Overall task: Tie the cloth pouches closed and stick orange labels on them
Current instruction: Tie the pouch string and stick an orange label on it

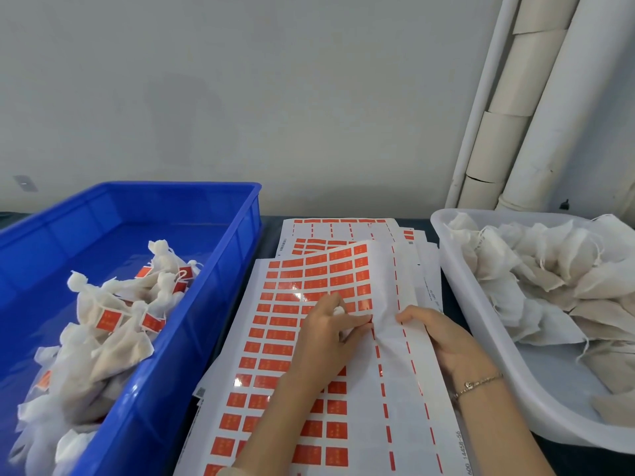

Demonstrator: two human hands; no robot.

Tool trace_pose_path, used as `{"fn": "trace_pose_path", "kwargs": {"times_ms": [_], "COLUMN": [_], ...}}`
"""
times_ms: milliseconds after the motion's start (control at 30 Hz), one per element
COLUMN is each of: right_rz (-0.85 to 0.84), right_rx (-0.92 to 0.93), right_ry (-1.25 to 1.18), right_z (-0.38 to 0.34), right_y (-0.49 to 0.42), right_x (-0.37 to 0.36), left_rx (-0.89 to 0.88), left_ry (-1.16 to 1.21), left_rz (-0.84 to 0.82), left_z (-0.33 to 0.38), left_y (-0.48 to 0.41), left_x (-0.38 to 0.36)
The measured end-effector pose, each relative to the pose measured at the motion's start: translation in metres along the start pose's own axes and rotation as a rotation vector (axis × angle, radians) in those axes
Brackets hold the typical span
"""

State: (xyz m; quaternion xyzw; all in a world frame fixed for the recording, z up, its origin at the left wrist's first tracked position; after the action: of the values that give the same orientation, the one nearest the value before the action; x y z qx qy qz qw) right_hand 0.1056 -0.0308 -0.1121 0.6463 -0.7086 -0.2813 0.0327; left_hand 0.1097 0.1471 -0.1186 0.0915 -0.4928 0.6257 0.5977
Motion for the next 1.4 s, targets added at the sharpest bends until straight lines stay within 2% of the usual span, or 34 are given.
{"fn": "trace_pose_path", "kwargs": {"times_ms": [133, 367, 733, 967, 1133, 1400], "right_rz": [0.008, 0.025, 0.015, -0.020, 0.031, 0.100], "right_rx": [-0.004, 0.009, 0.037, 0.076, 0.164, 0.248], "right_ry": [0.007, 0.049, 0.098, 0.189, 0.295, 0.315], "right_z": [0.002, 0.003, 0.001, -0.002, -0.007, -0.008], "right_y": [-0.003, -0.006, -0.010, -0.008, -0.003, -0.002], "right_x": [0.003, 0.005, 0.007, 0.006, 0.005, 0.007], "left_rx": [0.012, 0.014, 0.005, 0.194, 0.336, 0.416], "left_ry": [0.007, 0.054, 0.012, 0.134, 0.252, 0.277], "left_rz": [0.019, -0.051, -0.040, 0.074, 0.116, 0.173], "left_z": [0.000, -0.004, -0.003, -0.004, -0.009, -0.014], "left_y": [0.000, -0.001, 0.000, 0.000, -0.001, -0.002], "left_x": [0.001, -0.003, -0.004, 0.003, 0.009, 0.017]}}
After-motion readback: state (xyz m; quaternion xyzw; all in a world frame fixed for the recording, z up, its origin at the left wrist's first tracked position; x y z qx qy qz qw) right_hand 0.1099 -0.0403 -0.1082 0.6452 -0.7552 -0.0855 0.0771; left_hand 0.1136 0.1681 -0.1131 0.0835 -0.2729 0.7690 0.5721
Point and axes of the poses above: each hand's wrist, its own y-axis away from the middle knuckle, its own x-axis out of the back of the hand, z = x × y, the point moved 3 cm from there along -y, towards the middle knuckle, and after that the axes turned 8 degrees about -y, right-handed, at the moved point
